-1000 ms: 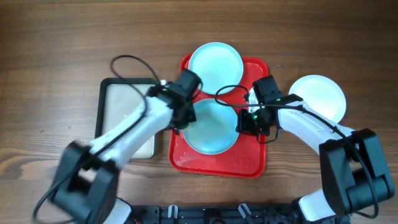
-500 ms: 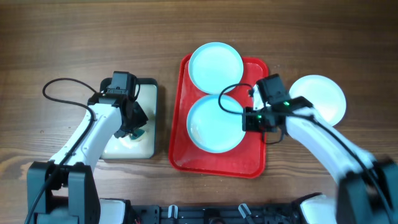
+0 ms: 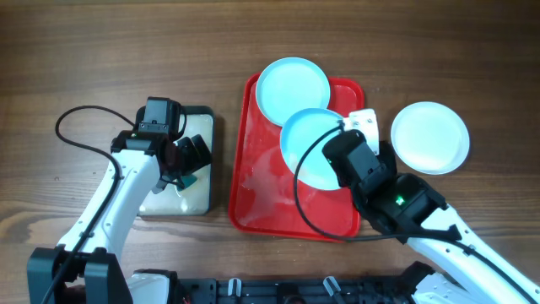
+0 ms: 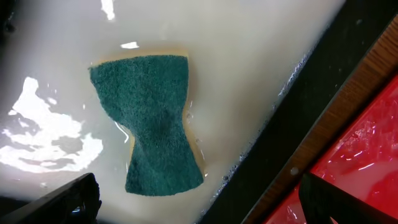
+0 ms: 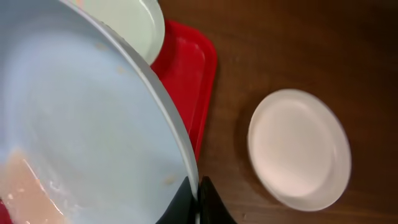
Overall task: Clean dirty plates on tray and stack at the side
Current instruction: 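Put the sponge back in the water tray and lift the blue plate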
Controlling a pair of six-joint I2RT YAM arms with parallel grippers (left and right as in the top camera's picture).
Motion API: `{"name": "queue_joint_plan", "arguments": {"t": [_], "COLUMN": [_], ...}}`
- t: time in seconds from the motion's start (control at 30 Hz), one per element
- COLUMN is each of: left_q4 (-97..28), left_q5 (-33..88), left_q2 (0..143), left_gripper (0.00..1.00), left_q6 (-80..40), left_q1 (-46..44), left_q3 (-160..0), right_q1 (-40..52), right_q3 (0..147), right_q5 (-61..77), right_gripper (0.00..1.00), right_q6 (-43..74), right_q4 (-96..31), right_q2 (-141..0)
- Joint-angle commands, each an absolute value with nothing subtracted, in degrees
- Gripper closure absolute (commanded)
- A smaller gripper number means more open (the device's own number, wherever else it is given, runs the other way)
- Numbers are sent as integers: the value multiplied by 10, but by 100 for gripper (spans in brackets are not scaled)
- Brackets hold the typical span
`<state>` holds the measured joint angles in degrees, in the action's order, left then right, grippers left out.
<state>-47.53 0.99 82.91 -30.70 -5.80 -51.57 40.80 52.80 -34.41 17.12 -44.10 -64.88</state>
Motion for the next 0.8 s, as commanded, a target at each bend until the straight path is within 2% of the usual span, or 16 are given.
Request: {"name": "queue_joint_plan", "arguments": {"t": [0.0, 0.23, 0.43, 0.53, 0.77], "left_q4": [-475, -475, -475, -475, -475], "left_q5": [17, 17, 17, 17, 17], "left_q2": [821, 821, 821, 821, 821], "left_gripper": [0, 0, 0, 0, 0], "left_q6": [-300, -300, -300, -300, -300], "left_q1": [-53, -53, -53, -53, -53], "left_q3": [-518, -518, -518, -518, -518], "right_q1": [440, 547, 621, 649, 650], "right_q3": [563, 565, 565, 565, 565], "right_q5": [-418, -602, -719, -723, -705], "right_gripper": [96, 96, 96, 96, 96], "right_q6": [94, -76, -75, -74, -69], "right_q4": [-438, -397, -375, -348, -313], "right_q2": [-648, -720, -732, -732, -732]}}
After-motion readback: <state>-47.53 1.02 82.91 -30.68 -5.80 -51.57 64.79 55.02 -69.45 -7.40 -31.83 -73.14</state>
